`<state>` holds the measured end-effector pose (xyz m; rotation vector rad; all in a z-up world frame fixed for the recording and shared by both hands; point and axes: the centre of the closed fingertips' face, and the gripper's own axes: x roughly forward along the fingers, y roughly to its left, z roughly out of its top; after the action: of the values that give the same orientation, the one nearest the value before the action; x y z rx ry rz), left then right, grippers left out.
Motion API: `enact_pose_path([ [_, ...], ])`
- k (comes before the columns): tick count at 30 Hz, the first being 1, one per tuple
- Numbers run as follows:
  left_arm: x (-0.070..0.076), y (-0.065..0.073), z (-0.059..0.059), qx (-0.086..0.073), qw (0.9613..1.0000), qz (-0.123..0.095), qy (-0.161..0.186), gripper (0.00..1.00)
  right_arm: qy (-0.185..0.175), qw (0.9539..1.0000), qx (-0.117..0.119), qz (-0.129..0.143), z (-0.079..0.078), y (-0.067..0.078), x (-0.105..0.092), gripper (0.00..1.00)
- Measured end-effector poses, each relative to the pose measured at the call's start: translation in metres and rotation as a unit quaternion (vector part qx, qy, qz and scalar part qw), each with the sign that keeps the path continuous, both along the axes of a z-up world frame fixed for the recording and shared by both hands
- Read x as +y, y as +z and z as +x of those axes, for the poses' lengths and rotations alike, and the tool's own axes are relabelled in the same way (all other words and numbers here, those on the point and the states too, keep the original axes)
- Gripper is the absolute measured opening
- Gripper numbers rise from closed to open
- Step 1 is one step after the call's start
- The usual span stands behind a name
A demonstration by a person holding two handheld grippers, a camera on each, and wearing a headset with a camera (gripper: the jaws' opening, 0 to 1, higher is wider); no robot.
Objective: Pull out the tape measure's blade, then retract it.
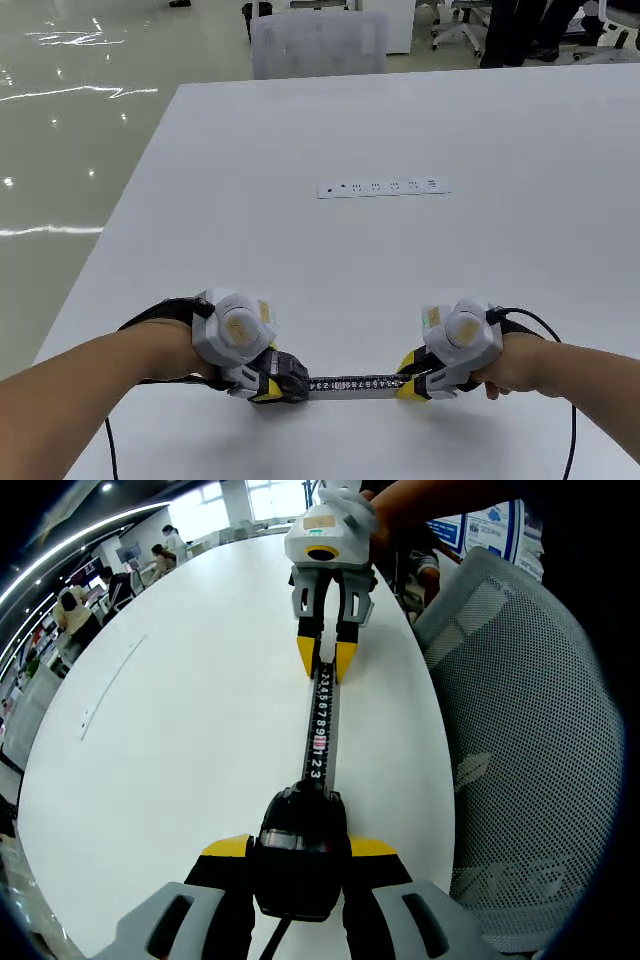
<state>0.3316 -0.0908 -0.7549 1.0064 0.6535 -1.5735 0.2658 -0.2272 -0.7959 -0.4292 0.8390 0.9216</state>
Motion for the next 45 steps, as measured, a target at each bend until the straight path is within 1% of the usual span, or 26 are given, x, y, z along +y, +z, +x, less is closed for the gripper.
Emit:
enact_pose_path([
  [18,0.000,-0.001,0.000,0.002,1.0000,-0.001,0.003,0.30,-0.005,1.0000,0.007,0.002,-0.006,0.000,-0.010,0.13],
  [45,0.001,0.000,0.000,0.002,1.0000,-0.003,0.004,0.31,-0.006,0.9999,0.010,-0.009,-0.015,0.001,-0.027,0.13],
])
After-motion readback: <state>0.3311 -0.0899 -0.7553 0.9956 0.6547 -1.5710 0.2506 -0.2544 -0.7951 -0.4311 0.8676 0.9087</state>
